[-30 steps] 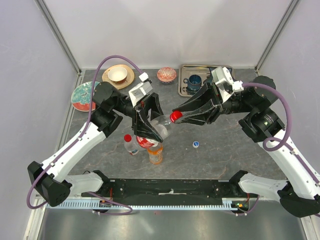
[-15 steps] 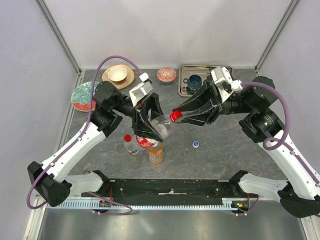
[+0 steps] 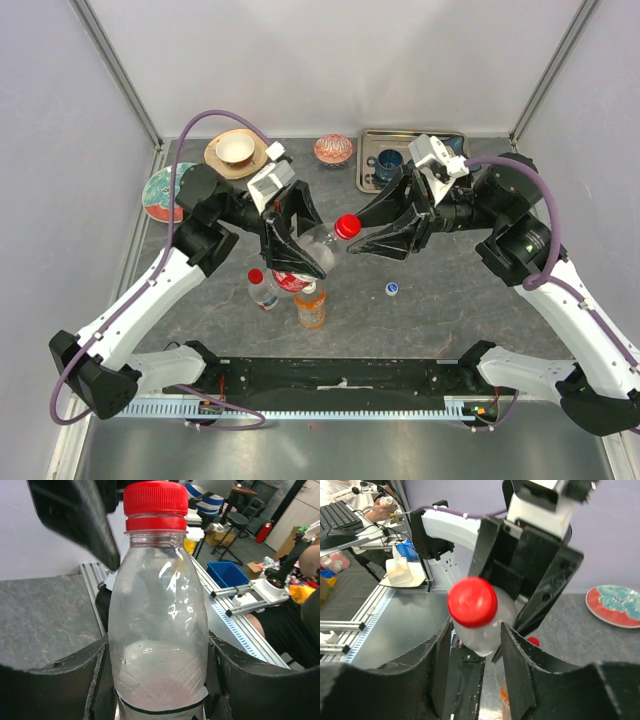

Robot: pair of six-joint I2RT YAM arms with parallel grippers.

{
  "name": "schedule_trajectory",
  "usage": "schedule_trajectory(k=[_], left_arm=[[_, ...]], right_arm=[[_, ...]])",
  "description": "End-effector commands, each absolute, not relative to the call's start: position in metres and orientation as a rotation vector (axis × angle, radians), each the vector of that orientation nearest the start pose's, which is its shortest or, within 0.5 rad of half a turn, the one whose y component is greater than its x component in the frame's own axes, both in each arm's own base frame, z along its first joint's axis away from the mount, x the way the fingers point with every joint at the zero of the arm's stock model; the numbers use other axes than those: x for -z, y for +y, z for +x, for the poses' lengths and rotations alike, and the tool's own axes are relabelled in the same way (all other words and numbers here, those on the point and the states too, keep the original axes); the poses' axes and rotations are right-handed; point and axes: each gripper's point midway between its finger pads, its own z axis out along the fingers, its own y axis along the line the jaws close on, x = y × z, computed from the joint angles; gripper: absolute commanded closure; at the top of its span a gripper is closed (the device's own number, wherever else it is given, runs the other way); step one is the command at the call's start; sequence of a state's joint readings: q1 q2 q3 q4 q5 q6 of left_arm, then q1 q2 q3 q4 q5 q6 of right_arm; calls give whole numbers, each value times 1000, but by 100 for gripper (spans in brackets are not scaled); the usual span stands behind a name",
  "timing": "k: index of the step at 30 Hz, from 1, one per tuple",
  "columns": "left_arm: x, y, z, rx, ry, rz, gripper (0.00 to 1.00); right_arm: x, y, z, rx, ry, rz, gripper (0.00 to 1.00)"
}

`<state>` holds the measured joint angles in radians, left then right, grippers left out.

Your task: Unscrew the bottle caps

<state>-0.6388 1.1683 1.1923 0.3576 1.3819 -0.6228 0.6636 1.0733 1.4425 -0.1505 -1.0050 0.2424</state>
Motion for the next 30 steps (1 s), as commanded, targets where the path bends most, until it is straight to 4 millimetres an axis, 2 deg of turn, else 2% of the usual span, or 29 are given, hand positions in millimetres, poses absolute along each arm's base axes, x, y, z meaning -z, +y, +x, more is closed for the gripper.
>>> schedule_trajectory(k=[1, 6, 7, 10, 13, 15, 16, 18, 19, 20, 22, 23, 24, 26, 27, 29, 30], left_arm=[[-446, -285, 94, 1636, 991, 1378, 46], [-448, -288, 105, 1605, 1021, 1313, 46], [-448, -288, 107, 1598, 1024, 1302, 46], [-452, -290, 121, 1541, 1049, 1220, 46], [-462, -290, 149, 1423, 1088, 1053, 46], [-467, -287, 161, 1335, 1083, 995, 45], [-467, -285, 174, 1286, 1128, 919, 45], [-469, -279, 188, 1189, 1137, 861, 44], [-466, -275, 204, 1128, 1180, 786, 44], [-465, -272, 212, 1076, 1186, 763, 44], [-461, -261, 228, 979, 1214, 682, 43], [-457, -258, 234, 926, 1222, 673, 43], [-454, -255, 239, 891, 1230, 654, 43], [-445, -246, 252, 796, 1254, 608, 43], [-441, -244, 255, 767, 1261, 599, 43], [-431, -242, 262, 701, 1280, 599, 43], [-428, -242, 263, 681, 1289, 603, 43]], right_arm=[[-476, 285, 114, -1418, 1180, -1162, 45], [-484, 283, 119, -1394, 1185, -1114, 30], [-485, 283, 119, -1398, 1187, -1109, 21], [-488, 282, 122, -1381, 1198, -1081, 10], [-483, 279, 137, -1303, 1253, -1012, 8], [-479, 275, 147, -1243, 1297, -959, 7], [-476, 272, 161, -1184, 1343, -893, 7], [-478, 264, 177, -1108, 1376, -795, 7], [-481, 259, 185, -1071, 1388, -740, 7], [-487, 248, 203, -987, 1410, -615, 7], [-498, 236, 216, -965, 1430, -462, 7], [-502, 226, 231, -919, 1449, -337, 8], [-511, 222, 233, -951, 1451, -260, 9], [-514, 223, 242, -970, 1472, -178, 10], [-524, 223, 242, -991, 1457, -160, 10], [-526, 231, 248, -1025, 1481, -125, 10], [-538, 230, 248, -1037, 1462, -112, 9]])
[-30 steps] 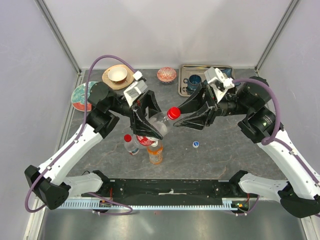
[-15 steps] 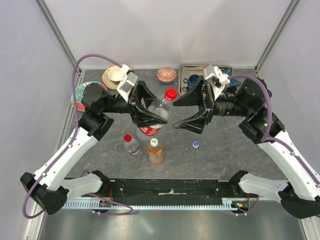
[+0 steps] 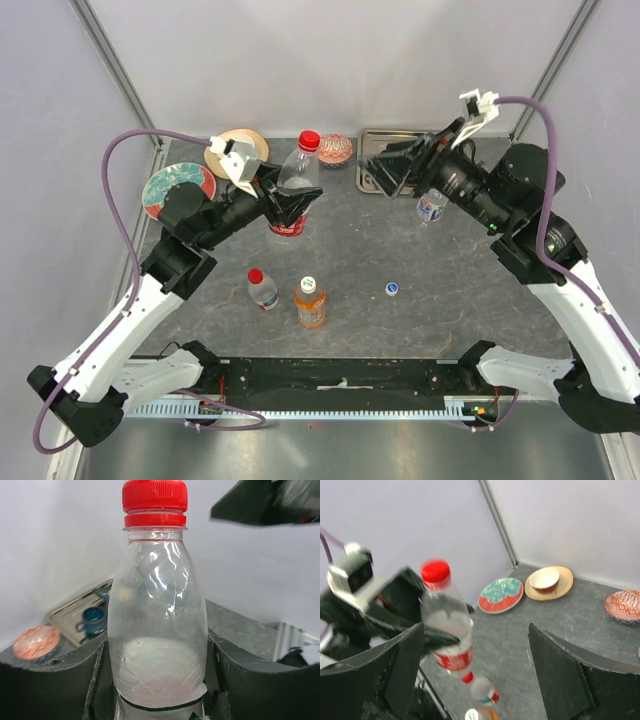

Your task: Unscrew the bottle caps

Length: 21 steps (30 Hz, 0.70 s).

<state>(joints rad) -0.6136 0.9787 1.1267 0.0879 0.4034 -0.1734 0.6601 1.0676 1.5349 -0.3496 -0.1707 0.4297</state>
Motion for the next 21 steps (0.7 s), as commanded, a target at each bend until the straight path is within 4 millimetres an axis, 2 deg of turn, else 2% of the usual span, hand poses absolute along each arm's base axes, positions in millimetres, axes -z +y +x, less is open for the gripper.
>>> schedule_trajectory(k=[1, 2, 3, 7, 9, 13, 21], left_arm=[[-425, -242, 266, 661, 1302, 593, 43], [-420, -246, 267, 633, 1302, 626, 43], [-416, -248, 268, 622, 1311, 637, 43], [-406, -259, 267, 619, 1324, 685, 44], [-402, -263, 266, 628, 1331, 699, 43], [-398, -269, 265, 649, 1334, 723, 43], [-395, -273, 264, 654, 1336, 743, 44]], right_arm=[[-539, 232, 250, -1039, 1468, -106, 8], [-535, 238, 258, -1036, 1487, -107, 8], [-543, 240, 257, -1050, 1476, -115, 7], [-535, 262, 267, -1082, 1521, -156, 6], [-525, 270, 274, -1072, 1548, -168, 7], [-511, 280, 283, -1062, 1577, -184, 9], [-503, 293, 288, -1080, 1591, -209, 13]])
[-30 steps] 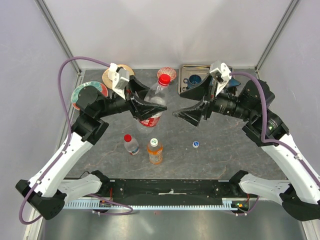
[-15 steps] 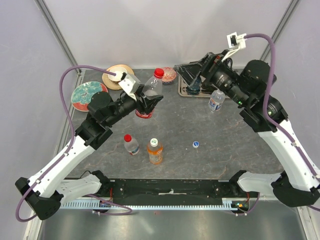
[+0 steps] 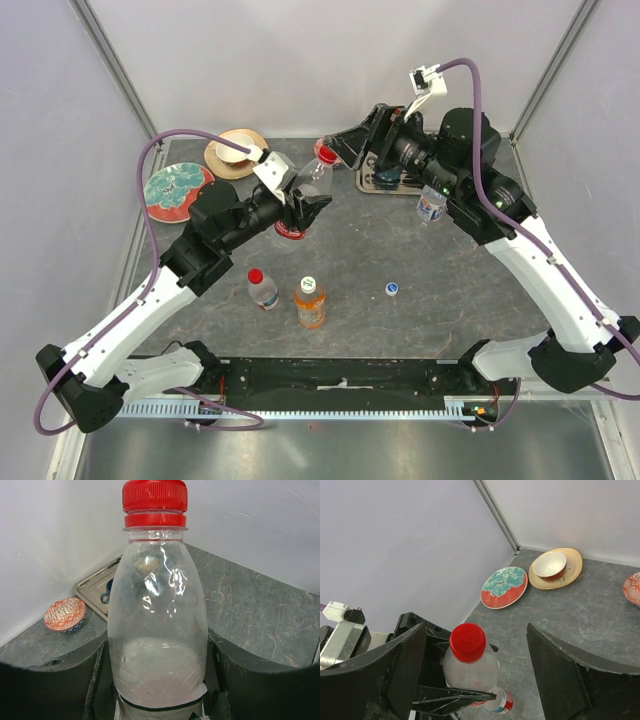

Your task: Unscrew the bottle caps

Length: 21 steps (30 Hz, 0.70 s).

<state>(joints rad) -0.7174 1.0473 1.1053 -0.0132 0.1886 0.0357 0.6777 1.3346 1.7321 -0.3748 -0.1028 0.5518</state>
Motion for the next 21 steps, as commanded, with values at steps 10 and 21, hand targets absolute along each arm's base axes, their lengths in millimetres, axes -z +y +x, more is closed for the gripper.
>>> schedule_trajectory(k=[10, 21], left_arm=[[-395, -273, 263, 653, 1334, 750, 43], [-393, -274, 262, 659, 1336, 755, 43]], right_arm=[[-486, 309, 288, -1091, 1631, -259, 21], [-474, 310, 290, -1080, 1657, -262, 34]])
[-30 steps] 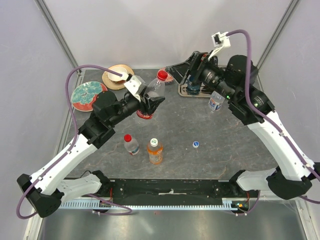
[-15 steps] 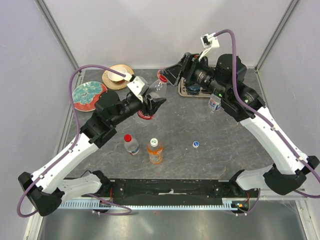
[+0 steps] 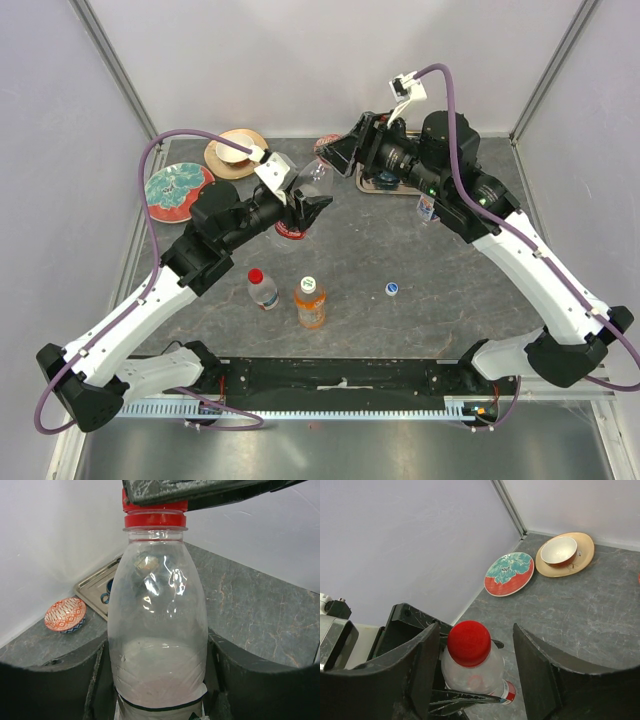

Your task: Unscrew the bottle caps

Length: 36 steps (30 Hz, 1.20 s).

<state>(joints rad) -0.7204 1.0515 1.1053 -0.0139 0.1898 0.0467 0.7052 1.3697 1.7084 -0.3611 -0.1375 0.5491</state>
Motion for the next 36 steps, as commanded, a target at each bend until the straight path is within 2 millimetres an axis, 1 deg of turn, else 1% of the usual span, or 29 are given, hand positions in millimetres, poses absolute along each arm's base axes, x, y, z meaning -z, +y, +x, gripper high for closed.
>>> schedule_trajectory(k=[1, 7, 8, 10, 12, 13, 14, 16, 17, 19, 20, 22, 23, 24, 25, 26, 27, 28, 29, 30, 32, 33, 34, 35, 36], left_arm=[[-393, -274, 262, 660, 1334, 756, 43], [-393, -274, 261, 662, 1333, 758, 43], [-392, -274, 261, 661, 1335, 758, 43], [-393, -274, 260, 665, 1330, 760, 43], [-393, -274, 259, 667, 1329, 762, 43], [-392, -274, 259, 667, 1330, 765, 44], [-394, -274, 259, 668, 1326, 762, 44], [-397, -275, 255, 687, 1318, 766, 44], [-400, -276, 253, 699, 1309, 769, 44], [-407, -279, 244, 749, 1290, 788, 44], [-413, -280, 240, 771, 1277, 792, 44], [-420, -285, 226, 845, 1251, 831, 44], [-429, -287, 219, 874, 1225, 849, 44], [-432, -292, 205, 952, 1207, 888, 44], [-434, -294, 199, 991, 1196, 913, 44], [-440, -295, 190, 1034, 1173, 941, 43], [-440, -299, 172, 1132, 1156, 1004, 43], [-440, -300, 167, 1180, 1156, 1034, 43], [-447, -301, 160, 1225, 1124, 1062, 43], [-446, -301, 141, 1340, 1113, 1132, 43], [-451, -300, 136, 1418, 1072, 1180, 43], [-450, -296, 122, 1519, 1081, 1230, 43], [-450, -293, 123, 1545, 1082, 1239, 43], [-454, -292, 123, 1556, 1038, 1256, 43], [-455, -288, 115, 1614, 1048, 1277, 43]], right_arm=[[-474, 311, 290, -1080, 1655, -264, 35], [-473, 310, 289, -1078, 1655, -267, 47], [-471, 311, 290, -1077, 1661, -266, 51], [-471, 310, 289, -1076, 1659, -265, 55], [-471, 309, 288, -1073, 1658, -268, 68], [-471, 307, 289, -1068, 1656, -266, 76], [-471, 306, 288, -1062, 1654, -270, 92], [-472, 307, 284, -1068, 1650, -292, 100], [-476, 307, 282, -1069, 1636, -314, 100], [-478, 310, 274, -1090, 1634, -360, 100], [-482, 309, 272, -1088, 1621, -377, 100], [-488, 306, 266, -1087, 1601, -405, 100], [-491, 306, 260, -1101, 1586, -443, 100], [-496, 304, 254, -1100, 1562, -477, 100], [-497, 305, 249, -1112, 1547, -516, 100], [-501, 308, 237, -1149, 1523, -585, 100], [-502, 308, 230, -1151, 1489, -656, 100], [-502, 309, 223, -1161, 1468, -706, 100], [-501, 308, 218, -1163, 1454, -740, 100], [-504, 305, 207, -1179, 1417, -792, 100], [-498, 304, 198, -1165, 1370, -886, 100], [-501, 302, 183, -1192, 1320, -951, 100], [-494, 302, 179, -1189, 1301, -996, 100], [-494, 301, 174, -1199, 1283, -1016, 100], [-499, 298, 158, -1232, 1223, -1069, 100]])
